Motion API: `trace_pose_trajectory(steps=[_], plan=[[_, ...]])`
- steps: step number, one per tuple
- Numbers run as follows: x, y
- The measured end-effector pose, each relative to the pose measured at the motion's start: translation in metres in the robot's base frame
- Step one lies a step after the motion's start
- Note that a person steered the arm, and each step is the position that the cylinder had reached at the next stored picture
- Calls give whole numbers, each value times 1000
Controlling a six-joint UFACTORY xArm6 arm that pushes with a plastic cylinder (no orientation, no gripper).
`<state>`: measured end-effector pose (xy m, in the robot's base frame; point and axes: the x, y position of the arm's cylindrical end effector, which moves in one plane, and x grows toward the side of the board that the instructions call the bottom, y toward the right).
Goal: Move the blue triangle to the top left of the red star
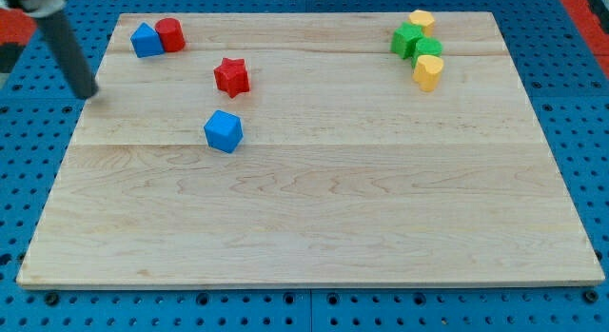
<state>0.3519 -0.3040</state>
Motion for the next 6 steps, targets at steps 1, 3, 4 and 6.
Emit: trace_pose_trajectory(steps=[1, 3, 4, 6], plan=[[-26, 0], [-117, 28], [-120, 96], [-119, 199]])
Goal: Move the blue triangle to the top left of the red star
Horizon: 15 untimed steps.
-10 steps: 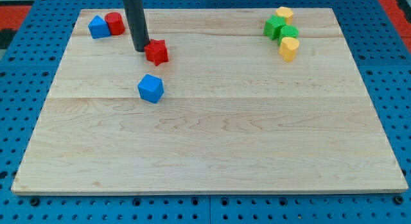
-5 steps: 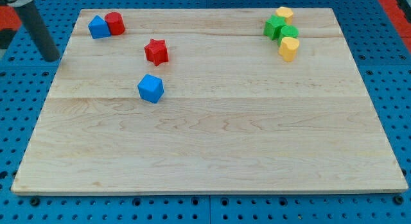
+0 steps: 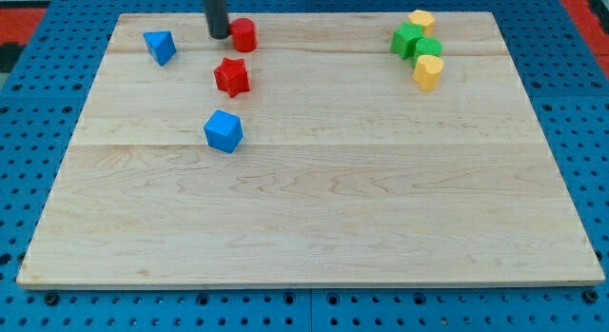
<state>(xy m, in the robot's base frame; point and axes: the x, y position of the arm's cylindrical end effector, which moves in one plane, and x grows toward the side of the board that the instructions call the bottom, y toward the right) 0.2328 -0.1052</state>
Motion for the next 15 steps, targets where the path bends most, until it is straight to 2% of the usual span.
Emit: trace_pose_trajectory(steps=[2, 3, 4, 5, 7, 9, 10, 11, 12, 13, 15], plan=[[14, -95], [68, -101], [71, -113], [32, -101], [34, -199], [97, -167], [100, -157], [69, -148], [59, -140], [61, -94], [61, -76]])
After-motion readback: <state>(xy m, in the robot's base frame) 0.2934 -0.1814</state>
